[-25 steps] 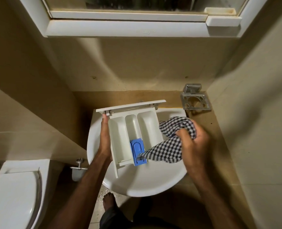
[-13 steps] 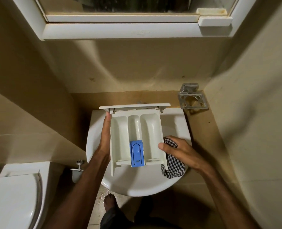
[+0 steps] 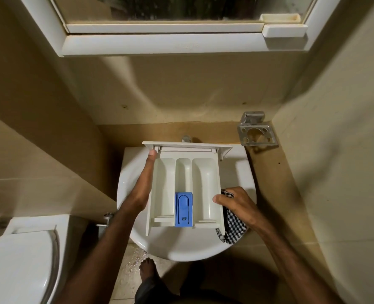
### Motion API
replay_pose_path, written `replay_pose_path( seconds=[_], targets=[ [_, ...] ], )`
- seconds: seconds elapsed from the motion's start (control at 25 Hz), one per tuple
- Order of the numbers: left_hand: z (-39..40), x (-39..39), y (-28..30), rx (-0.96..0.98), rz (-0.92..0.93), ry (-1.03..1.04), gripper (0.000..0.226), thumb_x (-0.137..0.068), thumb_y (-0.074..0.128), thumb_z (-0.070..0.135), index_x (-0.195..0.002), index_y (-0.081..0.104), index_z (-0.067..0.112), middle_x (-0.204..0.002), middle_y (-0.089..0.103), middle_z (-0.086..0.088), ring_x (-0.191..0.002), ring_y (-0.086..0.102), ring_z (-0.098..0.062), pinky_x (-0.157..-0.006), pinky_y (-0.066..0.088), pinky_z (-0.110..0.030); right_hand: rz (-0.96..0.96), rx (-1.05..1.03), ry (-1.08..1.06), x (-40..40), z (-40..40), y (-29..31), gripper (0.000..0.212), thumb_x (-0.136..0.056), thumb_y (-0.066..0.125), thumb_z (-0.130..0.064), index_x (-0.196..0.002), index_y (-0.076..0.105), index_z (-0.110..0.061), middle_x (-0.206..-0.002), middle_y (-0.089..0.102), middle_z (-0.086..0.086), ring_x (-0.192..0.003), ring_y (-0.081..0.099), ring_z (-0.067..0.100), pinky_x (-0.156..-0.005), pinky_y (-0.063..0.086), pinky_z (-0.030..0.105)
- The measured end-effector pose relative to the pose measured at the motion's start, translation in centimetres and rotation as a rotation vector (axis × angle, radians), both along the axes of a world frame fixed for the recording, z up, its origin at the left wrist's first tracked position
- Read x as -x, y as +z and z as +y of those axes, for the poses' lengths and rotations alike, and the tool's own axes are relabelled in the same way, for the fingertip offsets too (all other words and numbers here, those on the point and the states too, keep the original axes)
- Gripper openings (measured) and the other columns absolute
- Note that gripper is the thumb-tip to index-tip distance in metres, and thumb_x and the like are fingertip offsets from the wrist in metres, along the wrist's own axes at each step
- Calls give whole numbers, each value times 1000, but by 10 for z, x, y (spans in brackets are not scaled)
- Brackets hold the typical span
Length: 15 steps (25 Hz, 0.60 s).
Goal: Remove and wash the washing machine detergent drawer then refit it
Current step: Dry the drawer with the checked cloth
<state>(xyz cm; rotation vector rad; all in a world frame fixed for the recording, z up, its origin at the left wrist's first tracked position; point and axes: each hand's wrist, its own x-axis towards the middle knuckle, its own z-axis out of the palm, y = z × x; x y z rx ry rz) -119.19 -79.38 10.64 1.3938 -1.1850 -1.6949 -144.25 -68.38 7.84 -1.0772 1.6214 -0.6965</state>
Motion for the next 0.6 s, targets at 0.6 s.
replay_pose_path(
  seconds=[0.6],
  targets=[
    [65, 47, -2, 274, -965, -38, 69, -94, 55, 70, -128, 51, 11, -120, 68, -9, -106, 69, -36, -78, 50, -40, 614, 132, 57, -38, 5, 36, 61, -70, 57, -86, -63, 60, -25, -59, 64, -10, -57, 61, 1, -59, 55, 31]
  ],
)
